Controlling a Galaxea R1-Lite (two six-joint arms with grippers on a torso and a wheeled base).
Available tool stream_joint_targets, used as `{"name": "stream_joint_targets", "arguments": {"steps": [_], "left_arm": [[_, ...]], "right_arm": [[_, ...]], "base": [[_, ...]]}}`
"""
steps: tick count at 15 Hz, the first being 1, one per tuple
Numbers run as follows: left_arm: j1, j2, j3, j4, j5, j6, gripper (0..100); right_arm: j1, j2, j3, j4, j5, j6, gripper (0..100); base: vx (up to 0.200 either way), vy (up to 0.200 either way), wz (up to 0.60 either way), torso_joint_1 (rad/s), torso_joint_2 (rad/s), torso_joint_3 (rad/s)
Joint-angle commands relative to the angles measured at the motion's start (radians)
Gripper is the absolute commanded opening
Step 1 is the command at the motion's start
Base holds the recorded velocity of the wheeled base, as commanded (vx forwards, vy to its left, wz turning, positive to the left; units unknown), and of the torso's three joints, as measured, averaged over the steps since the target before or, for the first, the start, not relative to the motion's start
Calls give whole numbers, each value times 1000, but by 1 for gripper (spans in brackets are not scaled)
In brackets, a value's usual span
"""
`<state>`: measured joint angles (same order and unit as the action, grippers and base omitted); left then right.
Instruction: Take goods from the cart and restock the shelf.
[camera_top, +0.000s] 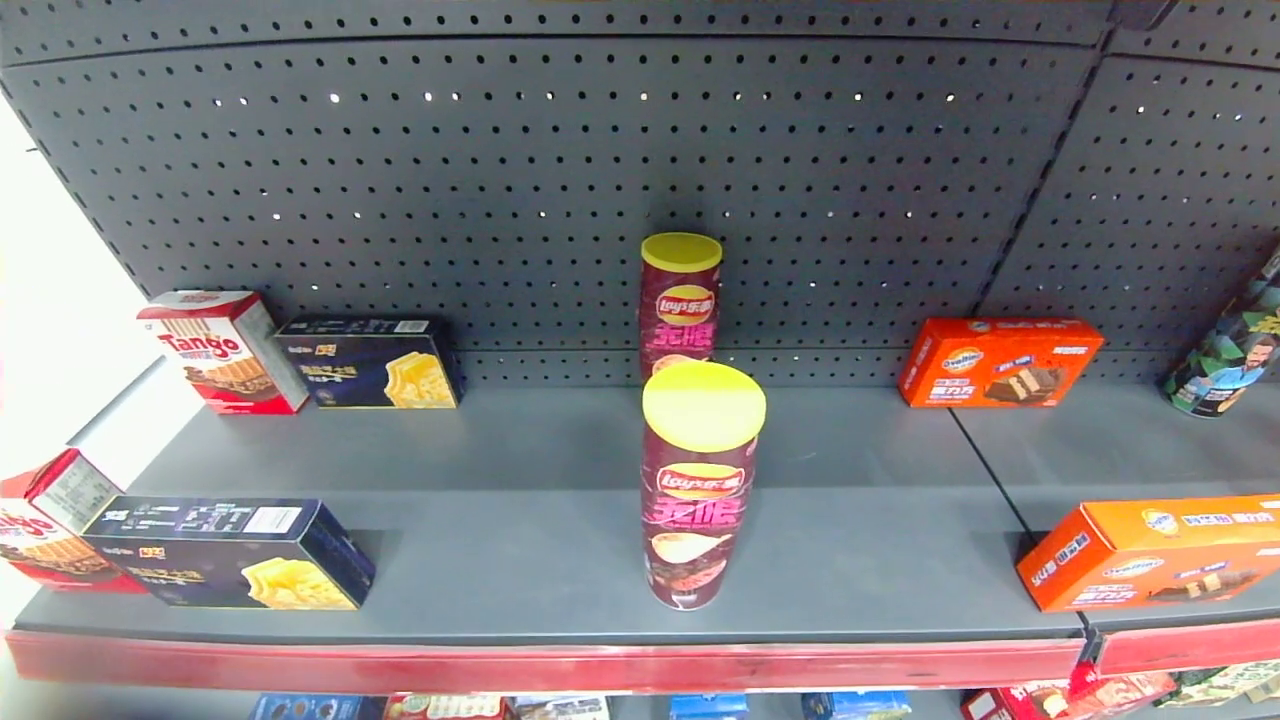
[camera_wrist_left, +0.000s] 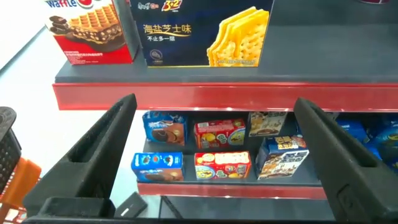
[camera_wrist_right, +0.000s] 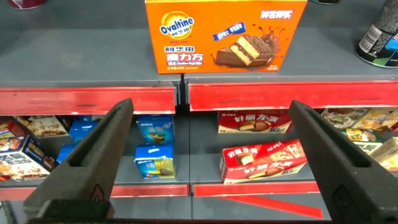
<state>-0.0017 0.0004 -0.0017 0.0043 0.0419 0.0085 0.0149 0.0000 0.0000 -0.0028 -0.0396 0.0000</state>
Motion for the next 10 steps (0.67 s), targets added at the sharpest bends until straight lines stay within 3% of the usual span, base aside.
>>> {"name": "stream_joint_targets", "arguments": {"steps": [1,3,10], "left_arm": [[0,0,0,0,1,1,100],[0,0,-1,0,4,-13,100],[0,0,0,0,4,-13,100]], "right_arm": [[0,2,0,0,0,0,100],[0,2,0,0,0,0,100],[0,2,0,0,0,0,100]], "base": [[0,0,0,0,0,0],[0,0,0,0,0,0],[0,0,0,0,0,0]]}}
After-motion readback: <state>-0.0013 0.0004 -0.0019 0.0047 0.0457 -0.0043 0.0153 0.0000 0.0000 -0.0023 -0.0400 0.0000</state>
